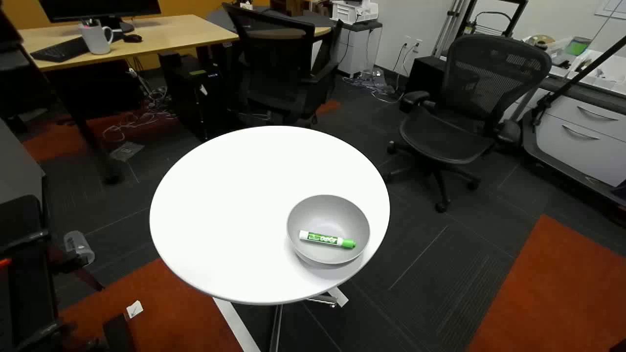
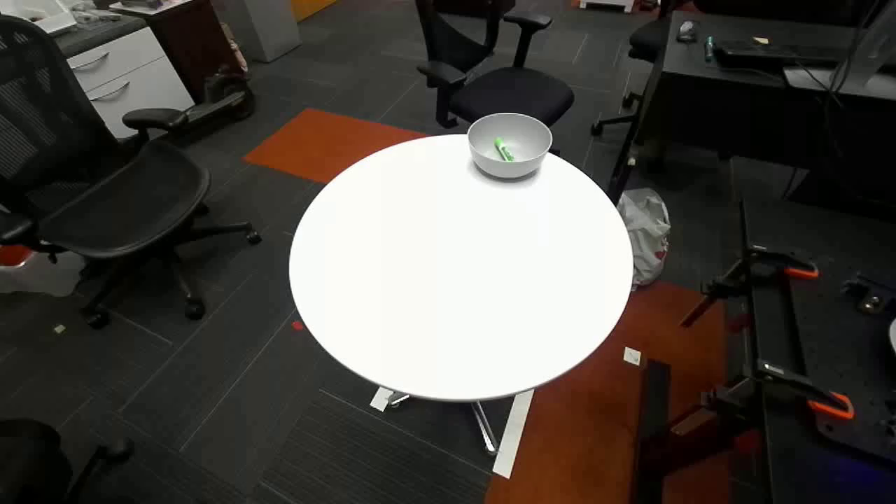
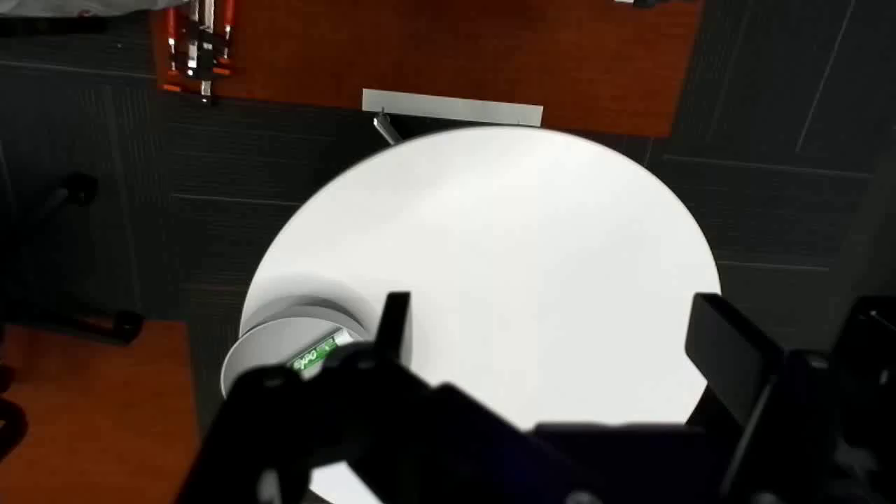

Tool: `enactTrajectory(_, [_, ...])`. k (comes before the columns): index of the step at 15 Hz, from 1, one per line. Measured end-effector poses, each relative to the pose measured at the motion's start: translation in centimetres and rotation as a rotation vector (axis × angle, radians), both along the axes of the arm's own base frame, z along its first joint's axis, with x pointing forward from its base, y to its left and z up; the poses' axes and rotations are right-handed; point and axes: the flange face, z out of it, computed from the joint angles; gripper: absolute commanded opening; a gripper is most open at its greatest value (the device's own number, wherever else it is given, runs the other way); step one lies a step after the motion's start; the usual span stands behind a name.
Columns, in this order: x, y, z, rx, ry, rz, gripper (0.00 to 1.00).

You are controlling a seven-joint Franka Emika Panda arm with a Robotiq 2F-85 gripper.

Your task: Pick the marker from the bowl and put it on the table

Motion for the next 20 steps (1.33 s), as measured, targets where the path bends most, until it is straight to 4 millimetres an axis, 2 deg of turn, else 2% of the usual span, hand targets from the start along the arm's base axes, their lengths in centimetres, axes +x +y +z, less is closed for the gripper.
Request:
enactTrajectory(11, [0.5, 0.0, -0.1, 0.007, -0.017, -0.018, 1.0])
enactTrajectory(14, [2.4, 0.0, -1.1, 0.019, -0.044, -0.129, 1.0])
enactTrajectory(20, [7.8, 1.1, -5.2, -0.012, -0.038, -0.43, 1.0])
